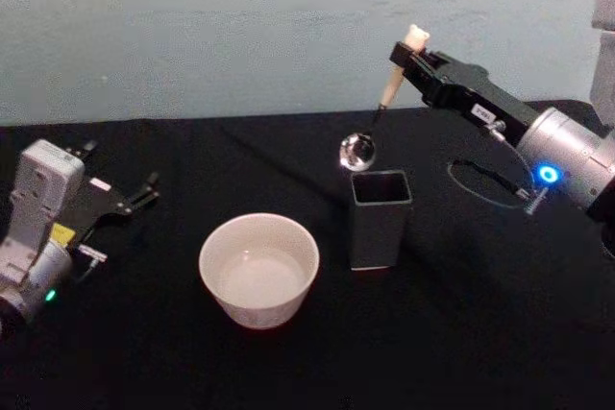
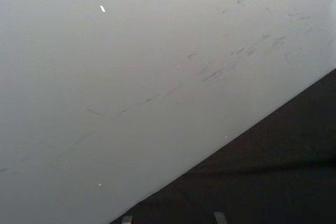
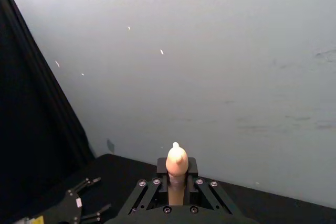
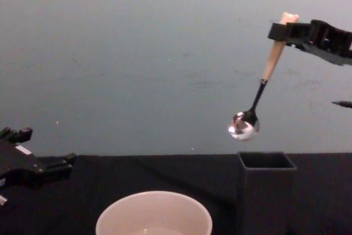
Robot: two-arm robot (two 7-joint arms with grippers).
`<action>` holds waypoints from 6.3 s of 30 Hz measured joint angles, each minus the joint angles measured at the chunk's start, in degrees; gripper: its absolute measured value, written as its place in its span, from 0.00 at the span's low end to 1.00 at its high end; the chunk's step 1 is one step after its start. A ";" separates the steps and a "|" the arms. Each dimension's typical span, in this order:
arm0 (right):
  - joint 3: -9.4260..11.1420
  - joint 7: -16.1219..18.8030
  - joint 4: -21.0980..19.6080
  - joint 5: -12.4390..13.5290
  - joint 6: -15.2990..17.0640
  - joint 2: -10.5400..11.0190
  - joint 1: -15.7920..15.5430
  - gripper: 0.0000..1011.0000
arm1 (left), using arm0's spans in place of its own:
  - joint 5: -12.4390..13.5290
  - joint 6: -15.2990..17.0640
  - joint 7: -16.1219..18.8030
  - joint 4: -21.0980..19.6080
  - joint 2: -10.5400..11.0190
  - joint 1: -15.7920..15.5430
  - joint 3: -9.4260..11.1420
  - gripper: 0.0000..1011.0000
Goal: Pick up the stirring spoon with one hand, stir inside the cup, then place it back in its original position.
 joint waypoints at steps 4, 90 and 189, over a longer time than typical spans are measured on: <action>-0.25 -0.05 -0.05 -0.08 -1.02 1.02 -0.51 0.20 | 0.00 0.00 0.00 0.00 0.00 0.00 0.00 0.99; -5.62 -0.55 5.76 -7.90 -0.04 2.25 -2.58 0.20 | 0.00 0.00 0.00 0.00 0.00 0.00 0.00 0.99; -0.84 -24.08 15.12 -34.43 -15.86 -6.21 -7.74 0.99 | 0.00 0.00 0.00 0.00 0.00 0.00 0.00 0.99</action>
